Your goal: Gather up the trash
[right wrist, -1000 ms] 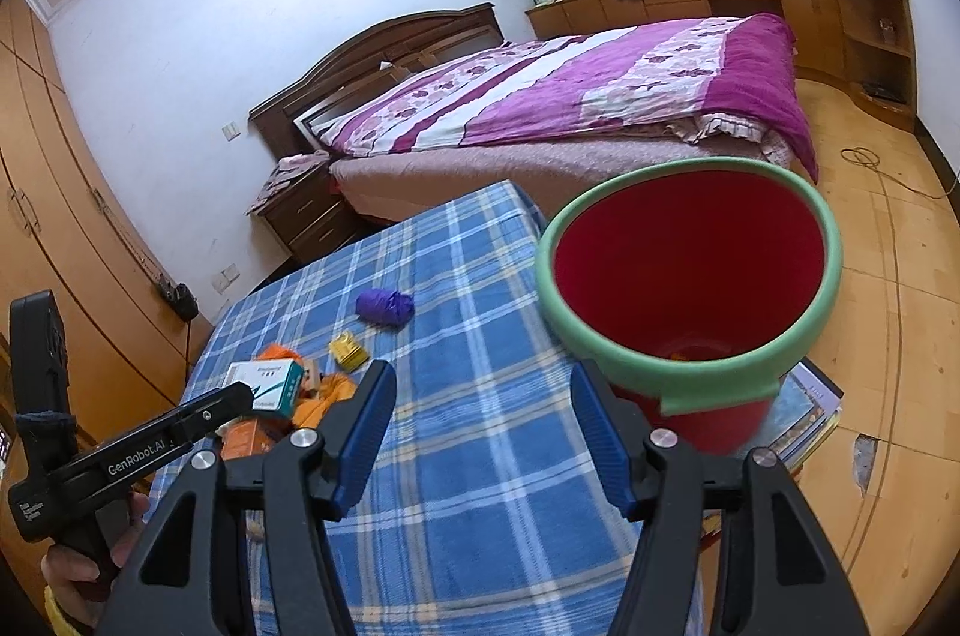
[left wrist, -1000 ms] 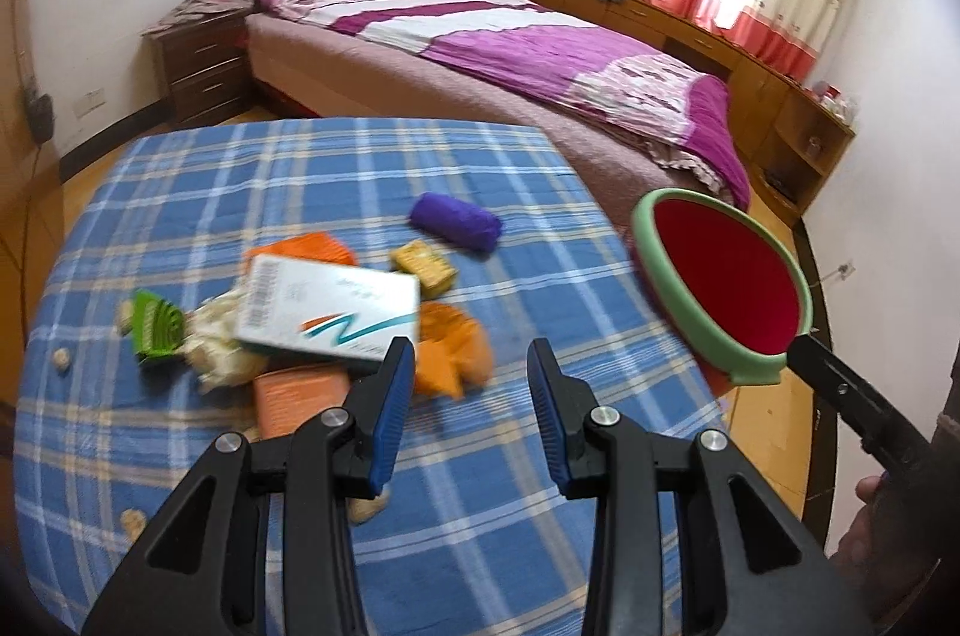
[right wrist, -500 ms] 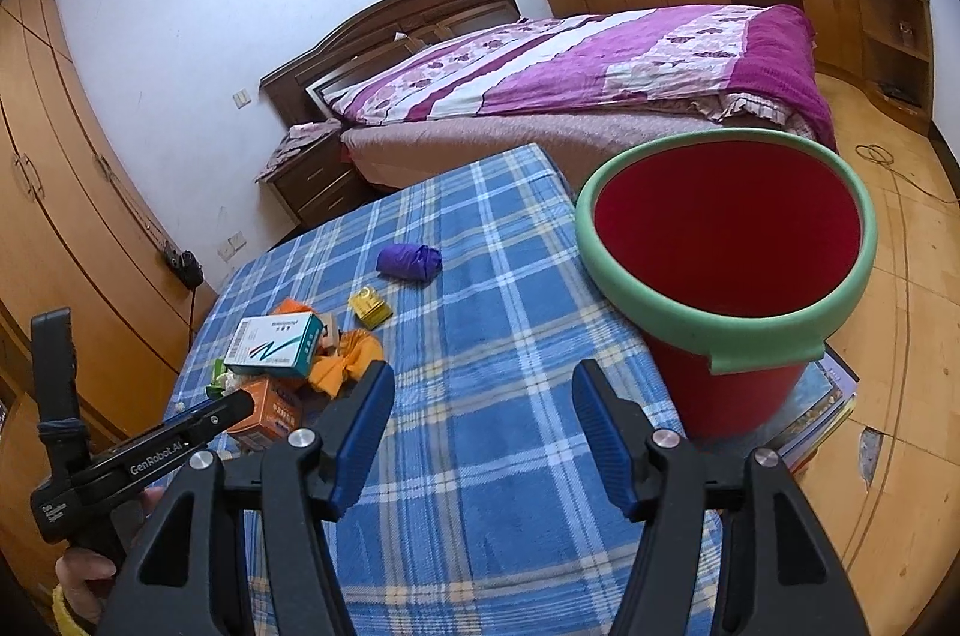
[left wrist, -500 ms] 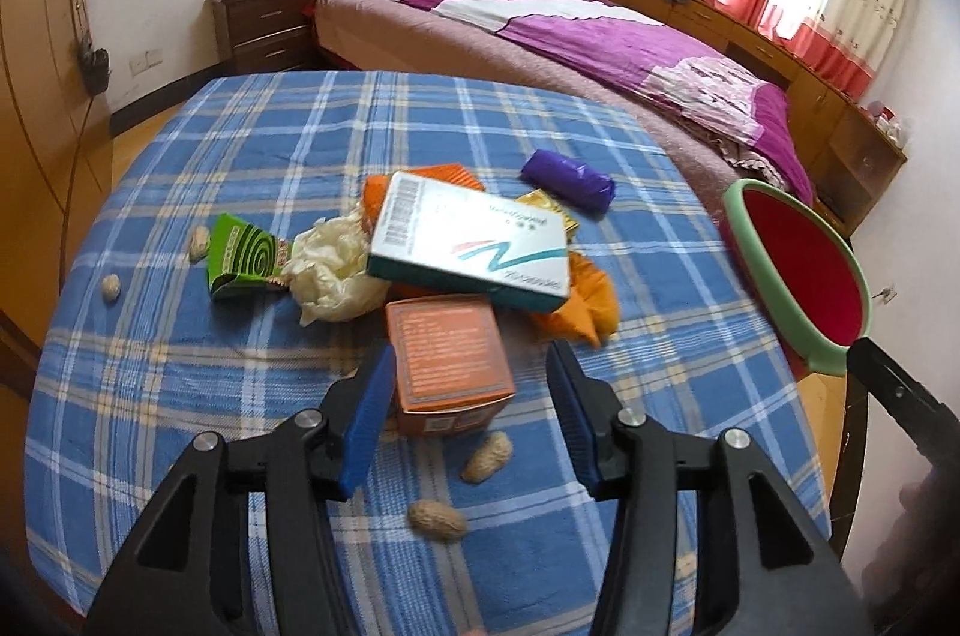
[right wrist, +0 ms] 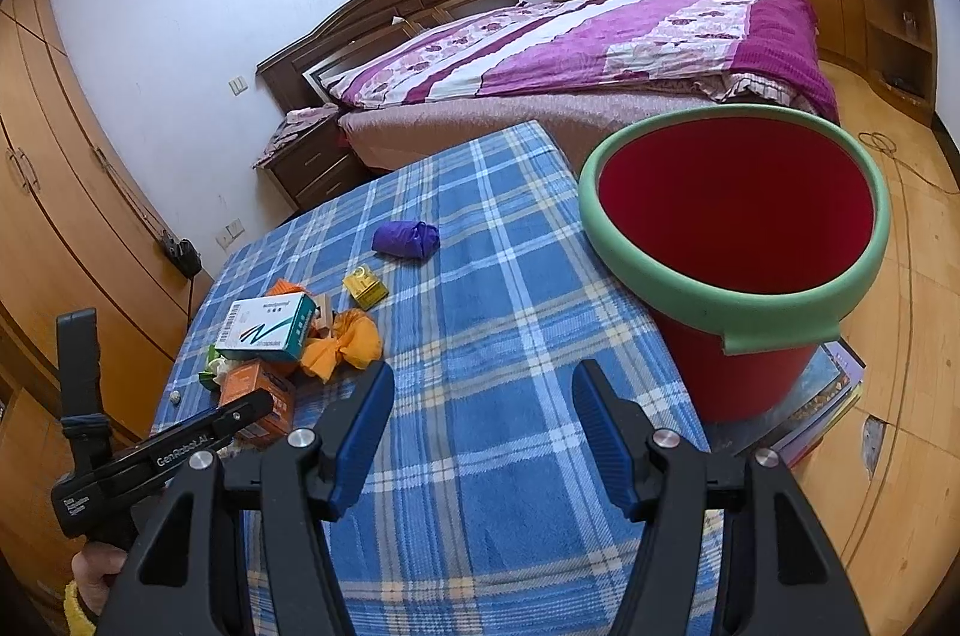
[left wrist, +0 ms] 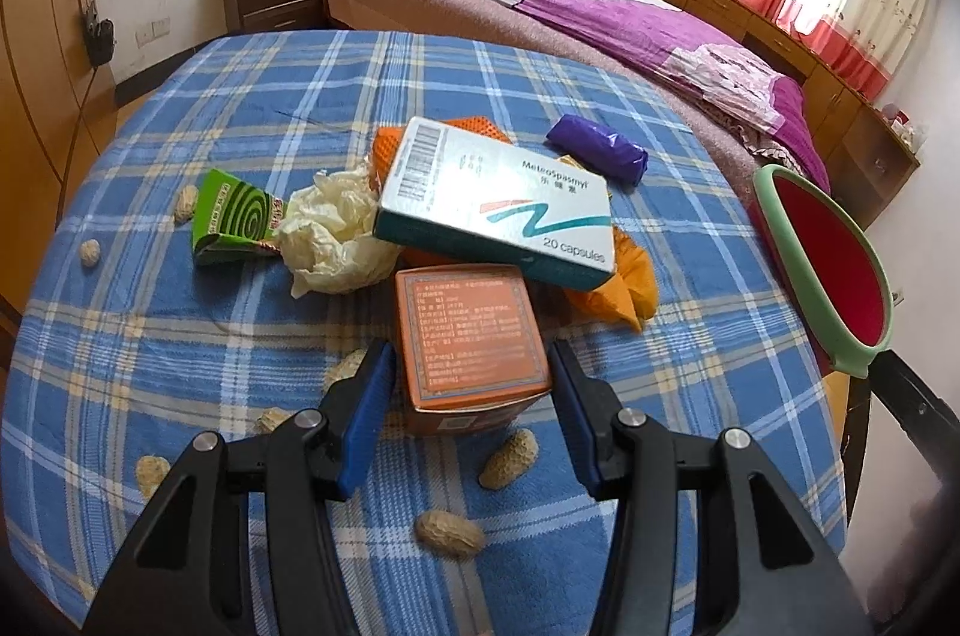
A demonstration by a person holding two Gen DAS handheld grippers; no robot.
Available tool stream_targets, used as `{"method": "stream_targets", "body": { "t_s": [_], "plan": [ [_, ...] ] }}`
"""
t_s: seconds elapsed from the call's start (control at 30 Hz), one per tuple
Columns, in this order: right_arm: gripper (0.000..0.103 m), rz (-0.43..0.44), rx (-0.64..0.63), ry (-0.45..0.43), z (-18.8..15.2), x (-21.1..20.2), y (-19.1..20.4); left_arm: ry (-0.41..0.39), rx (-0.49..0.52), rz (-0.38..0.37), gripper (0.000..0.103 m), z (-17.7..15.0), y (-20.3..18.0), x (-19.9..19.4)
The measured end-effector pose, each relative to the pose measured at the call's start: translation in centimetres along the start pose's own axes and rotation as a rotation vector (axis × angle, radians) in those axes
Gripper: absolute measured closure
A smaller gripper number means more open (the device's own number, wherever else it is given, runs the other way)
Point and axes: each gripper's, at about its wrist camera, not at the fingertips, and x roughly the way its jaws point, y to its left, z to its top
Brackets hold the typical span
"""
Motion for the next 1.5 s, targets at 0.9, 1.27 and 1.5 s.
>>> {"method": "stream_targets", "body": {
  "t_s": [0.9, 1.27, 1.5],
  "plan": [
    [0.029, 0.059, -0.114, 0.059, 0.6, 2.8, 4.3, -0.131, 0.019, 0.022, 0.056, 0.6, 2.4, -4.3],
    [0.012, 0.188, -0.244, 0.134, 1.7, 6.5, 9.6, -0.139, -0.069, 0.073, 0.056, 0.8, 6.5, -4.5],
    [0.0, 0.21, -0.315, 0.183, 2.2, 10.1, 12.1, -0.136, -0.109, 0.088, 0.056, 0.9, 8.5, -4.1]
  ]
}}
